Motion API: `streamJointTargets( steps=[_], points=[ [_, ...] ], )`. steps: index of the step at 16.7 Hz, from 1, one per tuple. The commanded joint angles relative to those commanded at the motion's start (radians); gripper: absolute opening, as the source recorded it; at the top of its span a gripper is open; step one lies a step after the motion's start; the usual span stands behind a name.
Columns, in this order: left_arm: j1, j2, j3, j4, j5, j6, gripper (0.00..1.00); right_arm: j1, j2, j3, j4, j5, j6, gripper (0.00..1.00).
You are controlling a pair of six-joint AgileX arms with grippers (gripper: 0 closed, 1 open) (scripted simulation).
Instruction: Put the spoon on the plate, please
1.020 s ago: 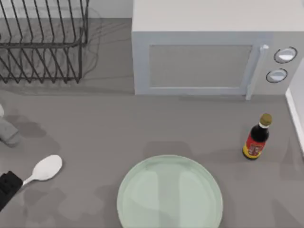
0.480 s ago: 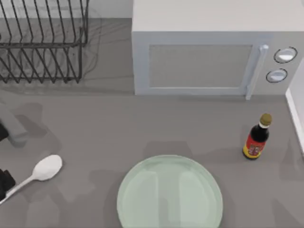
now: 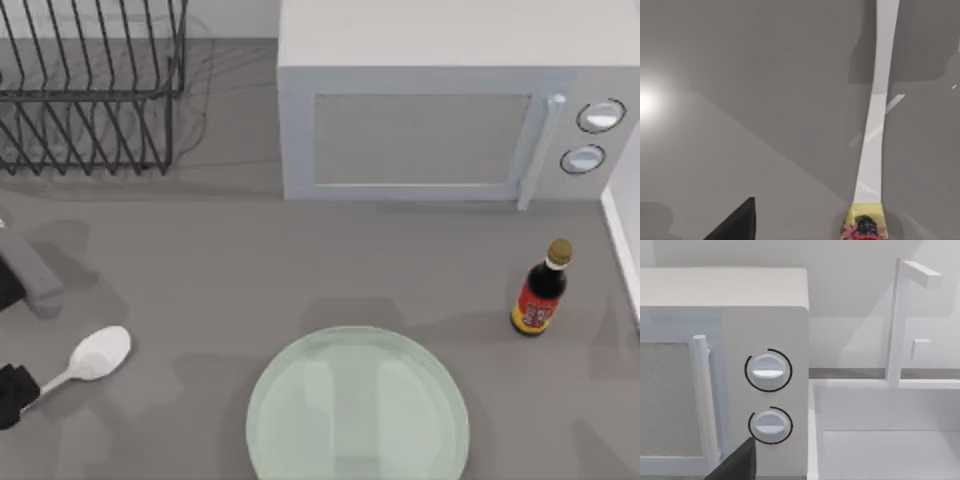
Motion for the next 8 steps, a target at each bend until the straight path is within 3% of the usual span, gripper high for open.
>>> streamJointTargets(
  steps=[8],
  points=[
    [0.007,0.176,-0.193,0.376,0.0,0.01,1.0,0.0,0.0,0.0,0.0,0.0,0.0,1.0]
  ],
)
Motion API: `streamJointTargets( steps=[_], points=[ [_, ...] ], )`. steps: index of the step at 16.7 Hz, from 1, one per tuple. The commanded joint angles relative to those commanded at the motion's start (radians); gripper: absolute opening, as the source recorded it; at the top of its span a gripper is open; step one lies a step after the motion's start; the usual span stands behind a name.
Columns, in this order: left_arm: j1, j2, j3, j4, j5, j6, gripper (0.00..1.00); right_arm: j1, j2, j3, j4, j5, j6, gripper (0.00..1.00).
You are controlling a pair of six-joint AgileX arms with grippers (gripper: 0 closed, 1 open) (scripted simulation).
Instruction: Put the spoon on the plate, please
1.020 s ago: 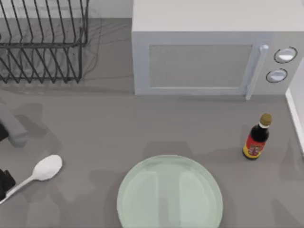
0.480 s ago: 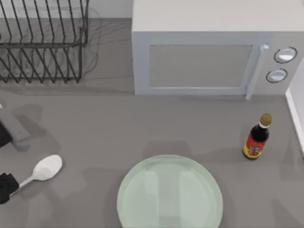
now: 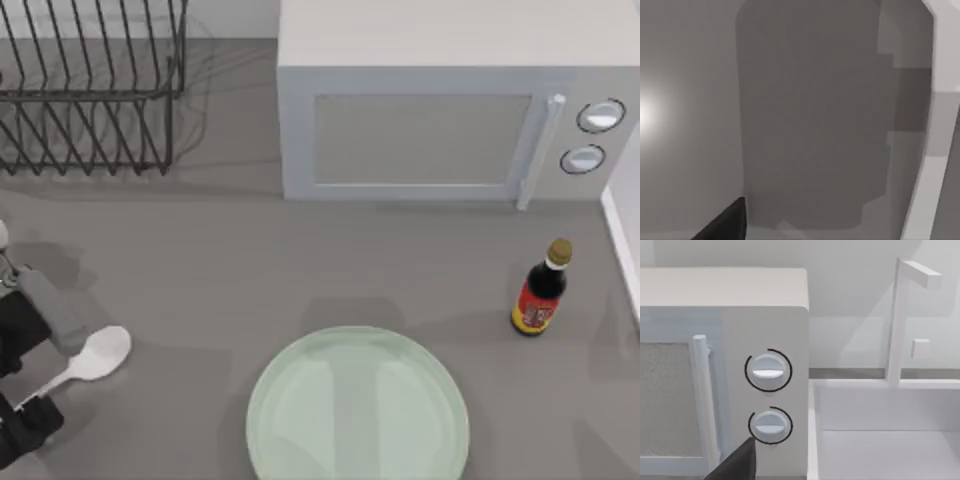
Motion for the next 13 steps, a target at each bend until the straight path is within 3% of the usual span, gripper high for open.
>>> streamJointTargets(
  steps=[5,13],
  points=[
    [0.001,0.01,-0.011,0.019,0.0,0.001,1.0,0.0,0.0,0.0,0.0,0.0,0.0,1.0],
    [0.001,0.01,-0.011,0.019,0.0,0.001,0.4,0.0,0.0,0.0,0.0,0.0,0.0,1.0]
  ],
)
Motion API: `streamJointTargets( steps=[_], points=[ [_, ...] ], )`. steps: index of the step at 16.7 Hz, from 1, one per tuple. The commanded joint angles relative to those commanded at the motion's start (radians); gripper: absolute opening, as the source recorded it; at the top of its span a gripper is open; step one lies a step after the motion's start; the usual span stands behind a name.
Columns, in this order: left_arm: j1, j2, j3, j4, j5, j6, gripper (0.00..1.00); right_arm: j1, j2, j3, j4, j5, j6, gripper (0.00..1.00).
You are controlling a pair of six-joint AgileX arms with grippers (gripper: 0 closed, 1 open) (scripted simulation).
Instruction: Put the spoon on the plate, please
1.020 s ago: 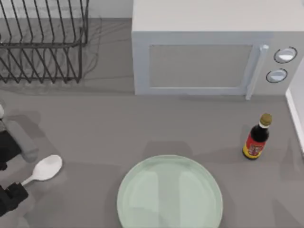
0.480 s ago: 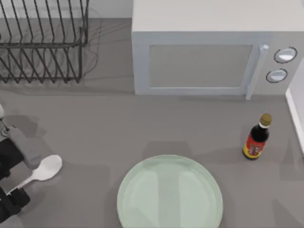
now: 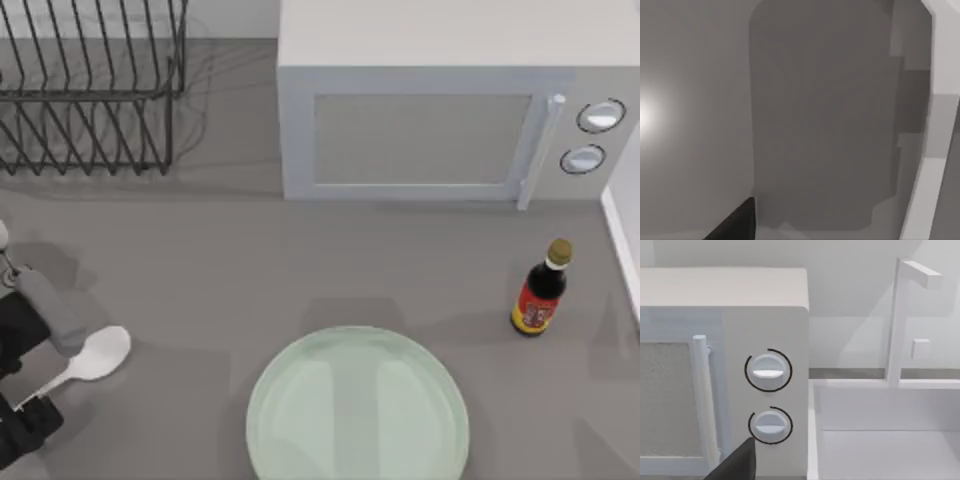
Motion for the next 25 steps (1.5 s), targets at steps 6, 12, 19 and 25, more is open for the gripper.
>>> streamJointTargets(
  steps=[6,12,19,25],
  points=[
    [0.0,0.0,0.0,0.0,0.0,0.0,0.0,0.0,0.0,0.0,0.0,0.0,0.0,1.0],
    [0.0,0.0,0.0,0.0,0.0,0.0,0.0,0.0,0.0,0.0,0.0,0.0,0.0,1.0],
    [0.001,-0.107,0.123,-0.21,0.021,-0.007,0.0,0.0,0.0,0.0,0.0,0.0,0.0,1.0],
    [-0.003,-0.22,0.294,-0.514,0.021,-0.014,0.0,0.0,0.0,0.0,0.0,0.0,0.0,1.0]
  ],
)
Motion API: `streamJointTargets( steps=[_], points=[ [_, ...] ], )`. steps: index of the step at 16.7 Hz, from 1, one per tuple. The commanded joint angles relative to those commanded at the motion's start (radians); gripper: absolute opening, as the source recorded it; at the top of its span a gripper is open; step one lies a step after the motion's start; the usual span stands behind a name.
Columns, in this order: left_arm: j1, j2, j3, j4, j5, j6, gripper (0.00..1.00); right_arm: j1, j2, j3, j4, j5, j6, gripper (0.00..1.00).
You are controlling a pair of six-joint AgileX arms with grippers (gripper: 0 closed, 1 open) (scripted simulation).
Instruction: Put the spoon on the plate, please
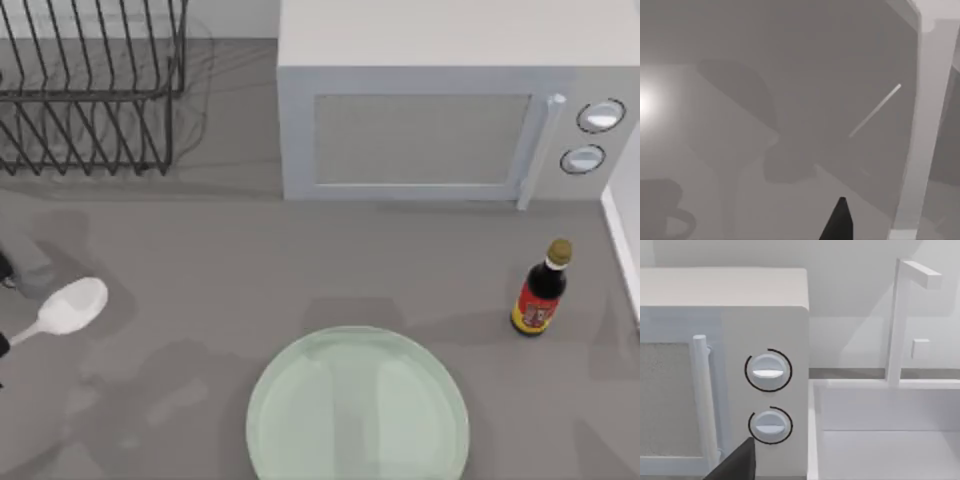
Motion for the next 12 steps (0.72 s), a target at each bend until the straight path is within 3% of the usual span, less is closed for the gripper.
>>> streamJointTargets(
  steps=[8,12],
  points=[
    [-0.002,-0.015,0.024,-0.027,-0.001,-0.011,0.0,0.0,0.0,0.0,0.0,0.0,0.0,1.0],
    [-0.052,0.033,0.074,-0.039,-0.003,-0.149,0.0,0.0,0.0,0.0,0.0,0.0,0.0,1.0]
  ],
)
